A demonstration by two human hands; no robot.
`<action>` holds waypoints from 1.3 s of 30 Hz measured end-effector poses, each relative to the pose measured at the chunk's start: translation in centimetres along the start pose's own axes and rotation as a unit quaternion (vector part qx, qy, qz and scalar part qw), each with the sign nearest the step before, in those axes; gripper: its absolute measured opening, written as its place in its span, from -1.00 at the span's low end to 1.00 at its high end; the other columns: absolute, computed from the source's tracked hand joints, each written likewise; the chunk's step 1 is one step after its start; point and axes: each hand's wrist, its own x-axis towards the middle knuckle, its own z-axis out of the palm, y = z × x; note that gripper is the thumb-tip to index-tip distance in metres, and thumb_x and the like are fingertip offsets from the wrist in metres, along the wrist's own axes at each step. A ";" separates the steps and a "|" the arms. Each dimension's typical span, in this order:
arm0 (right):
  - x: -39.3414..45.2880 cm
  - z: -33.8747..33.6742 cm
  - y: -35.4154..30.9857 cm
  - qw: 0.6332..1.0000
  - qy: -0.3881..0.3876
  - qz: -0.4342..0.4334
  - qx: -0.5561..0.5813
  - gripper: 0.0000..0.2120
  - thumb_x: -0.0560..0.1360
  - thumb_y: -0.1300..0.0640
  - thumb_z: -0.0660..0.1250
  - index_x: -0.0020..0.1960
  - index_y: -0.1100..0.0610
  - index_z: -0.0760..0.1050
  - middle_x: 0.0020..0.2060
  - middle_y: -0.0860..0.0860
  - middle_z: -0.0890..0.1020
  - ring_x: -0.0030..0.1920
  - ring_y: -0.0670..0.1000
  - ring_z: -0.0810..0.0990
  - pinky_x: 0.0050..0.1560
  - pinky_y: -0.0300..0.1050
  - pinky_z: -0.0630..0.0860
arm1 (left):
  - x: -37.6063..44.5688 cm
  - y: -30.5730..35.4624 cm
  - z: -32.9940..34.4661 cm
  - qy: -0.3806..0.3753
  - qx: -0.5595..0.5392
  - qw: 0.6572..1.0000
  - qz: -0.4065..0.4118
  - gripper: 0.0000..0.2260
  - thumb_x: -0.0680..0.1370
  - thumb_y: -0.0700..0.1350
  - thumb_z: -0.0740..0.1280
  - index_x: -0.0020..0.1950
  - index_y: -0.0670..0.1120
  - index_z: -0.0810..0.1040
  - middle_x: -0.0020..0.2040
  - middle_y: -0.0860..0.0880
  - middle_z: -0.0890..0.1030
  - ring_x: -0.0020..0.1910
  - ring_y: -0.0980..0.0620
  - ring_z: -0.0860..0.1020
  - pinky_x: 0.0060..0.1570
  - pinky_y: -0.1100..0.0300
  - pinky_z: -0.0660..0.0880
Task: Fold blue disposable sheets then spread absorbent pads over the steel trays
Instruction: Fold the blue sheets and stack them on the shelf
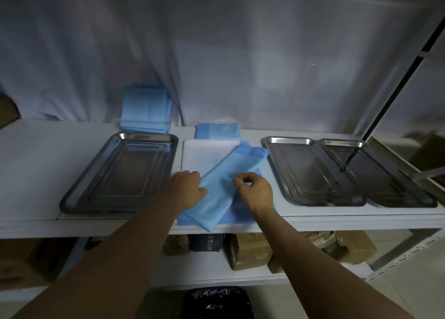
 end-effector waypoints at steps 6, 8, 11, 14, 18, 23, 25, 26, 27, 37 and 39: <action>0.3 0.9 0.4 0.998 -0.018 0.005 0.056 -0.57 0.40 0.40 0.24 0.15 0.01 0.51 0.18 0.05 0.53 0.07 0.06 0.54 0.15 -0.05 0.52 | -0.9 1.0 0.0 -0.034 -0.121 0.992 0.014 -0.71 0.50 -0.03 0.38 0.11 -0.17 0.48 0.07 -0.17 0.54 0.10 -0.13 0.51 0.02 0.12 0.41; 0.8 0.4 0.8 0.997 -0.020 0.013 0.073 -0.55 0.39 0.43 0.21 0.10 -0.03 0.54 0.15 0.09 0.56 -0.01 0.06 0.54 0.08 -0.05 0.54 | -1.2 0.8 0.3 -0.029 -0.138 0.990 0.024 -0.73 0.47 -0.07 0.42 0.12 -0.13 0.52 0.02 -0.11 0.46 0.12 -0.12 0.51 0.06 0.14 0.40; 1.4 -0.4 1.6 0.993 -0.028 0.066 0.090 -0.60 0.42 0.44 0.25 0.15 0.09 0.55 0.15 0.09 0.56 0.06 0.11 0.56 0.17 0.00 0.54 | -1.5 0.6 1.0 -0.019 -0.137 0.989 0.053 -0.67 0.45 -0.11 0.44 0.21 -0.04 0.55 0.16 -0.07 0.40 0.22 -0.08 0.44 0.25 0.09 0.39; 1.6 -1.1 1.8 0.991 -0.032 0.076 0.108 -0.69 0.43 0.42 0.29 0.05 0.08 0.55 0.07 0.08 0.56 -0.04 0.07 0.55 0.12 -0.04 0.55 | -2.0 0.7 1.8 -0.027 -0.092 0.992 0.086 -0.64 0.48 -0.11 0.38 0.27 0.05 0.53 0.36 -0.01 0.35 0.36 -0.05 0.32 0.39 0.08 0.25; 1.0 -1.9 1.6 0.998 -0.038 0.059 0.000 -0.85 0.44 0.20 0.37 -0.14 -0.05 0.49 0.09 0.09 0.52 -0.09 0.10 0.56 0.04 -0.01 0.55 | -3.0 1.4 2.3 0.024 -0.088 0.992 0.088 -0.67 0.51 -0.05 0.36 0.28 0.01 0.53 0.38 0.01 0.37 0.36 -0.02 0.30 0.37 0.20 0.23; -1.7 -2.7 1.7 0.975 -0.130 -0.035 -0.178 -0.74 0.43 0.07 0.42 0.10 0.02 0.52 0.01 0.04 0.49 0.00 0.04 0.54 -0.04 -0.21 0.39 | -5.0 1.5 2.9 -0.023 -0.064 0.993 0.101 -0.50 0.47 0.02 0.40 0.39 0.06 0.40 0.48 0.04 0.25 0.43 0.00 0.23 0.43 0.17 0.15; -3.1 -2.7 2.2 0.948 -0.128 -0.098 -0.272 -0.68 0.48 0.11 0.33 0.23 0.00 0.50 0.08 0.06 0.43 0.11 0.09 0.52 0.06 -0.15 0.42 | -5.4 1.1 3.3 -0.010 -0.056 0.993 0.105 -0.53 0.52 -0.13 0.33 0.42 0.06 0.37 0.51 0.03 0.22 0.45 0.00 0.22 0.44 0.21 0.12; -3.7 -2.8 2.3 0.936 -0.114 -0.128 -0.306 -0.66 0.50 0.13 0.29 0.27 -0.02 0.47 0.12 0.07 0.41 0.16 0.11 0.49 0.11 -0.11 0.43 | -5.7 0.9 3.4 0.002 -0.069 0.992 0.105 -0.56 0.54 -0.20 0.27 0.41 0.04 0.39 0.50 0.02 0.24 0.44 0.00 0.24 0.44 0.23 0.11; -4.2 -3.1 2.6 0.924 -0.104 -0.157 -0.333 -0.63 0.52 0.16 0.27 0.31 -0.04 0.45 0.17 0.06 0.40 0.20 0.10 0.44 0.14 -0.09 0.43 | -5.9 0.7 3.5 0.012 -0.079 0.991 0.109 -0.56 0.55 -0.27 0.23 0.40 0.02 0.40 0.50 0.00 0.26 0.44 0.00 0.26 0.44 0.26 0.11; -7.2 -2.4 5.3 0.825 -0.107 -0.228 -0.505 -0.23 0.56 0.14 0.23 0.53 -0.14 -0.21 0.55 -0.01 -0.12 0.54 0.11 -0.10 0.50 0.09 -0.09 | -8.5 1.2 4.7 0.031 0.123 0.988 0.086 -0.20 0.51 -0.34 0.24 0.54 0.15 -0.13 0.57 0.09 -0.10 0.53 -0.13 -0.03 0.47 -0.07 0.03; -7.0 -2.3 5.2 0.834 -0.099 -0.238 -0.489 -0.34 0.60 0.08 0.18 0.54 -0.14 -0.13 0.55 -0.02 -0.06 0.54 0.08 -0.06 0.51 0.06 -0.08 | -8.4 1.3 4.5 0.038 0.129 0.987 0.089 -0.21 0.50 -0.35 0.25 0.54 0.14 -0.09 0.57 0.08 -0.07 0.52 -0.12 0.01 0.46 -0.04 0.07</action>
